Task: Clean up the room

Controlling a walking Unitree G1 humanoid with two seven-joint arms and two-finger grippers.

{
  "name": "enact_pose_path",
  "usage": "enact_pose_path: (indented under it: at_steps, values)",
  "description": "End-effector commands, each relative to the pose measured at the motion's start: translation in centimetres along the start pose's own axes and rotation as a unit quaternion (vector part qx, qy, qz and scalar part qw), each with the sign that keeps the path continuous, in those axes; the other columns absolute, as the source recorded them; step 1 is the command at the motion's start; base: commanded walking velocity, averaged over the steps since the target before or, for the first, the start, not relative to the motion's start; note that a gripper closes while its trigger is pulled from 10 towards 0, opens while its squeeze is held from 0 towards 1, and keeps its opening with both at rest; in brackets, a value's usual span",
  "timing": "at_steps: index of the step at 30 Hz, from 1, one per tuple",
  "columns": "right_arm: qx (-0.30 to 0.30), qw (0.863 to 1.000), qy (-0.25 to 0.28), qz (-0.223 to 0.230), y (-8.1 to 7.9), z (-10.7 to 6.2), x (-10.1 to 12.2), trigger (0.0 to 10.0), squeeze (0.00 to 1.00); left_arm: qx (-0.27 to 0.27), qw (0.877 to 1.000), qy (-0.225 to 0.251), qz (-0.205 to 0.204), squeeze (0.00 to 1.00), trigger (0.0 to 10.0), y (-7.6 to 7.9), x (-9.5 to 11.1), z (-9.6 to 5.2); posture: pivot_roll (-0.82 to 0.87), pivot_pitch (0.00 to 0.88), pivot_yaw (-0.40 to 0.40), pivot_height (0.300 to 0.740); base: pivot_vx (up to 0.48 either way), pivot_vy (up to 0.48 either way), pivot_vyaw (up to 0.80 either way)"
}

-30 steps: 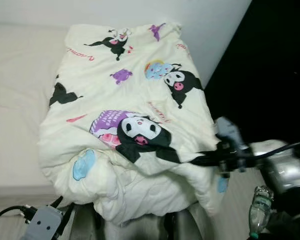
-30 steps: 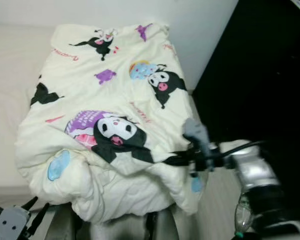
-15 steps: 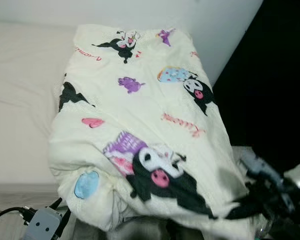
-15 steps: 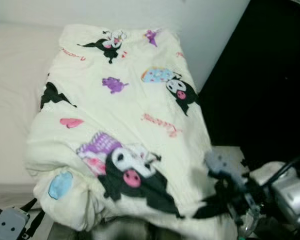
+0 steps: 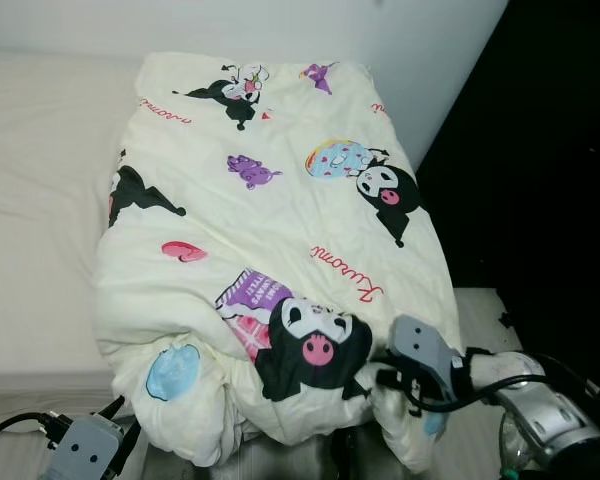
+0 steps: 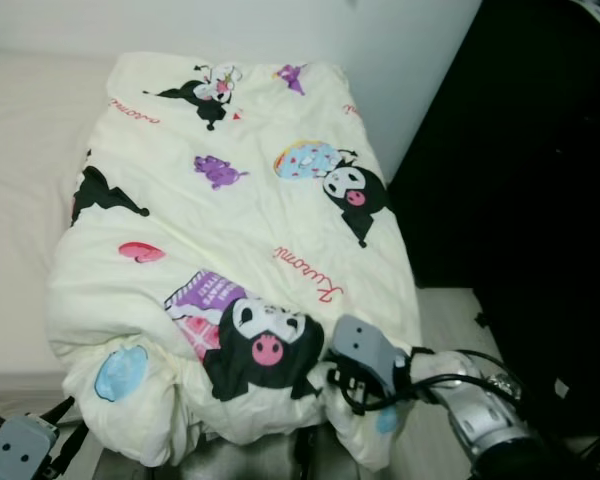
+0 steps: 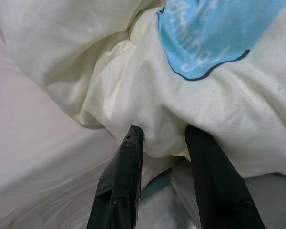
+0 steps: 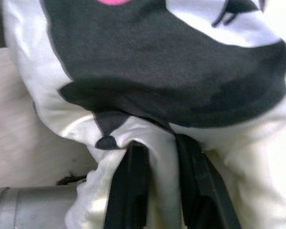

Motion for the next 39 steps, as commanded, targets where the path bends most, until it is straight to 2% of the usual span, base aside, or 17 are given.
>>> enact_pose_path:
  at_steps: [1, 3, 4, 7, 9, 12, 14, 15, 16, 20, 21, 24, 27, 30, 35, 38, 39]
  values:
    - [0.013, 1.000, -0.012, 0.021, -0.4, -0.4, -1.0, 10.0, 1.00, -0.018, 1.000, -0.008, -0.007, 0.00, 10.0, 0.7, -0.3, -0.6, 0.10, 0.092, -0.067, 0.597, 0.000, 0.000, 0.00]
    - [0.053, 0.998, -0.042, 0.020, -1.2, -0.8, -1.9, 10.0, 1.00, -0.051, 0.999, -0.005, -0.007, 0.00, 10.0, 1.5, -0.1, -1.1, 0.10, 0.094, -0.067, 0.597, 0.000, 0.000, 0.00]
    - [0.143, 0.980, -0.134, 0.038, -3.0, -3.0, -4.5, 10.0, 0.00, -0.161, 0.987, -0.012, -0.025, 0.00, 10.0, 4.0, -0.1, -3.3, 0.11, 0.095, -0.068, 0.597, 0.000, 0.000, 0.00]
    - [0.176, 0.965, -0.182, 0.065, -3.1, -5.1, -5.7, 10.0, 0.00, -0.210, 0.977, -0.013, -0.036, 0.00, 10.0, 4.5, 0.1, -5.0, 0.11, 0.096, -0.068, 0.597, 0.000, 0.000, 0.00]
    - [0.170, 0.966, -0.179, 0.077, -2.4, -6.0, -5.4, 10.0, 0.00, -0.194, 0.980, -0.003, -0.039, 0.00, 10.0, 3.3, 0.7, -5.1, 0.11, 0.098, -0.070, 0.597, 0.000, 0.000, 0.00]
    - [0.149, 0.972, -0.159, 0.087, -0.7, -7.9, -4.0, 10.0, 0.00, -0.168, 0.984, 0.026, -0.047, 0.00, 10.0, -0.3, 2.8, -5.1, 0.11, 0.099, -0.071, 0.597, 0.000, 0.000, 0.00]
    - [0.146, 0.973, -0.156, 0.086, -0.5, -8.3, -3.7, 10.0, 0.00, -0.171, 0.983, 0.030, -0.050, 0.00, 10.0, -0.8, 3.3, -5.1, 0.11, 0.099, -0.071, 0.597, 0.000, 0.000, 0.00]
    - [0.135, 0.976, -0.148, 0.082, 0.3, -8.9, -3.1, 10.0, 0.00, -0.171, 0.983, 0.048, -0.053, 0.00, 10.0, -2.1, 4.7, -5.0, 0.11, 0.098, -0.071, 0.597, 0.000, 0.000, 0.00]
    - [0.115, 0.983, -0.126, 0.070, 1.2, -9.0, -2.1, 10.0, 0.00, -0.157, 0.984, 0.073, -0.051, 0.00, 10.0, -3.5, 6.3, -4.2, 0.11, 0.099, -0.072, 0.597, 0.000, 0.000, 0.00]
    - [0.079, 0.992, -0.079, 0.053, 2.4, -8.4, -0.5, 10.0, 0.00, -0.123, 0.987, 0.101, -0.035, 0.00, 10.0, -4.8, 7.6, -3.0, 0.11, 0.100, -0.074, 0.597, 0.000, 0.000, 0.00]
    - [0.042, 0.998, -0.024, 0.038, 3.4, -7.4, 1.2, 10.0, 0.00, -0.059, 0.989, 0.129, -0.034, 0.00, 10.0, -6.4, 8.8, -1.4, 0.11, 0.098, -0.074, 0.597, 0.000, 0.000, 0.00]
    - [0.009, 0.999, 0.017, 0.030, 4.1, -6.1, 2.4, 10.0, 0.00, -0.019, 0.990, 0.138, -0.028, 0.00, 10.0, -7.1, 9.2, 0.2, 0.11, 0.099, -0.074, 0.597, 0.000, 0.000, 0.00]
    - [-0.019, 0.998, 0.046, 0.023, 4.2, -4.1, 3.1, 10.0, 0.00, -0.021, 0.993, 0.116, -0.006, 0.00, 10.0, -6.0, 8.2, 1.9, 0.11, 0.099, -0.074, 0.597, 0.000, 0.000, 0.00]
    - [-0.042, 0.996, 0.073, 0.025, 3.9, -2.0, 3.4, 10.0, 0.00, -0.049, 0.997, 0.053, 0.016, 0.00, 10.0, -3.4, 5.1, 3.1, 0.11, 0.099, -0.077, 0.597, 0.000, 0.000, 0.00]
    - [-0.049, 0.994, 0.094, 0.029, 3.3, -0.7, 3.7, 10.0, 0.00, -0.080, 0.997, 0.006, 0.010, 0.00, 10.0, -1.1, 2.7, 3.4, 0.11, 0.099, -0.081, 0.597, 0.000, 0.000, 0.00]
    - [-0.038, 0.992, 0.117, 0.031, 1.6, 1.5, 3.6, 10.0, 0.00, -0.134, 0.988, -0.071, 0.021, 0.00, 10.0, 2.5, -1.1, 3.2, 0.09, 0.100, -0.084, 0.597, 0.000, 0.000, 0.00]
    - [-0.038, 0.992, 0.117, 0.031, 1.6, 1.5, 3.6, 10.0, 0.00, -0.134, 0.988, -0.071, 0.021, 0.00, 10.0, 2.5, -1.1, 3.2, 0.09, 0.100, -0.084, 0.597, 0.000, 0.000, 0.00]
Point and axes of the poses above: a point about 5 cm out from each wrist's last joint towards the gripper, its own z axis pointing out of the wrist towards the gripper, its own x axis along the axis of the wrist's last joint, y = z × x, the point moved 3 cm from there along z, pointing out of the wrist towards the gripper, and after that the axes turned 10 degrees about z, right-handed, at the moved point
